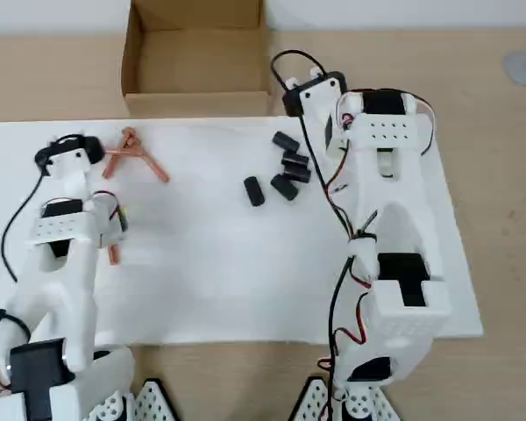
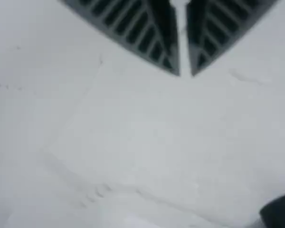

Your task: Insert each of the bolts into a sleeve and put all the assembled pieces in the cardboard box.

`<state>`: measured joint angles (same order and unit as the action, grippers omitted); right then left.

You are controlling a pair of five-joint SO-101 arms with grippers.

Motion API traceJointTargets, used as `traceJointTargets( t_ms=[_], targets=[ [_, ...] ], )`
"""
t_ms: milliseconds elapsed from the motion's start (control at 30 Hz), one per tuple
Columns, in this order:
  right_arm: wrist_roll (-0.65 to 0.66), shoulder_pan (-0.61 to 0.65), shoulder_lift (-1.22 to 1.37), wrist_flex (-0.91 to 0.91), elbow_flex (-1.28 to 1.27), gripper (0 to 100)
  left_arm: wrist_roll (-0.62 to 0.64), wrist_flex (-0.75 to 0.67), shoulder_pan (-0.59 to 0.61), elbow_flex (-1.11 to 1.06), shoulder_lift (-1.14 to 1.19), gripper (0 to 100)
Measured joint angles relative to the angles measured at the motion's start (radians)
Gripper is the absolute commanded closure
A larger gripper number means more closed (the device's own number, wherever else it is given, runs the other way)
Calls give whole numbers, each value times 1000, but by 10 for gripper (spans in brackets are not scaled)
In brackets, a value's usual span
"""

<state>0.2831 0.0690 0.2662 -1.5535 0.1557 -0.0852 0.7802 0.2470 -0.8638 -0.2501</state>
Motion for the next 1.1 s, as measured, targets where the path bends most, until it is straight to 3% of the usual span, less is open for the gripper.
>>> traceJointTargets(
  t_ms=[433, 1100],
  targets=[
    [0, 0, 0, 0, 0, 988, 34, 91, 2, 83, 3, 842],
    [0, 0, 0, 0, 0, 988, 80, -110, 2, 2, 3, 843]
  ],
)
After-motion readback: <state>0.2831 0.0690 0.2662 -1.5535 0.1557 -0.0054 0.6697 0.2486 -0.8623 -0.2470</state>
